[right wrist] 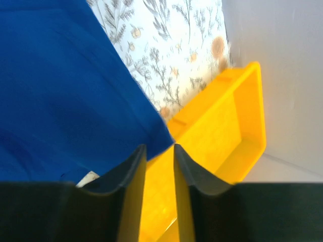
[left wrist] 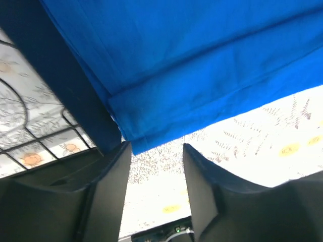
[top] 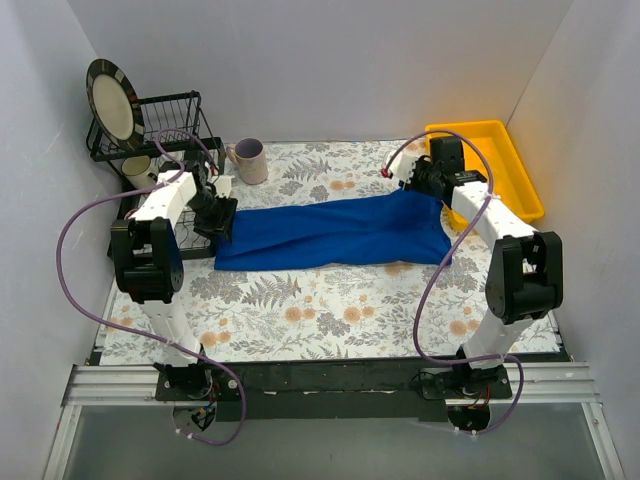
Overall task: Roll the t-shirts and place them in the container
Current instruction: Fold the T-shirt at the center of the board.
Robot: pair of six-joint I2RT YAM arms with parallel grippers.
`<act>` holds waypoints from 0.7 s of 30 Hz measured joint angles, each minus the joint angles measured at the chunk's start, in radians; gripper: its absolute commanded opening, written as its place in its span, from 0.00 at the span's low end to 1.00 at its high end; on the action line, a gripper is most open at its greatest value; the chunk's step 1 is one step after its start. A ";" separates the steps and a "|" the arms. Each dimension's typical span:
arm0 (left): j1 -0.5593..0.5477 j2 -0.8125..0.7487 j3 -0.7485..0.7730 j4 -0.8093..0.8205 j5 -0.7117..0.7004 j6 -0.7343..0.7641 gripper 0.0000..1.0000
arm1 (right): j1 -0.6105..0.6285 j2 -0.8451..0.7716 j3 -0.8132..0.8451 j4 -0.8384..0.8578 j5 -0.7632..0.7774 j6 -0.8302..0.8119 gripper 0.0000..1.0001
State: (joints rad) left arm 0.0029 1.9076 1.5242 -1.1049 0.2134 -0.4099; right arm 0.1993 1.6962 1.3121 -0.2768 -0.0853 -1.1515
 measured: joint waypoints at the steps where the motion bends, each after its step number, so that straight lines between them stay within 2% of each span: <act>1: -0.001 0.000 0.009 0.004 0.000 0.001 0.49 | 0.000 0.013 0.016 -0.003 0.021 0.015 0.45; 3: 0.002 -0.006 0.027 0.013 0.006 0.003 0.55 | -0.001 0.033 0.059 -0.013 0.061 0.054 0.51; 7: 0.006 -0.057 0.012 0.026 0.039 0.027 0.53 | -0.004 0.006 0.093 -0.037 0.082 0.125 0.52; 14: -0.050 -0.134 -0.132 0.034 0.097 0.092 0.42 | -0.008 -0.211 -0.143 -0.155 0.022 0.155 0.52; 21: -0.090 -0.103 -0.176 0.066 0.104 0.126 0.41 | -0.015 -0.251 -0.269 -0.259 -0.001 0.146 0.51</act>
State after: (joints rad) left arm -0.0868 1.8042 1.3479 -1.0389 0.3172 -0.2836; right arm 0.1841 1.4456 1.0428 -0.5358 -0.0860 -1.0054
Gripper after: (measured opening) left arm 0.409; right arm 0.513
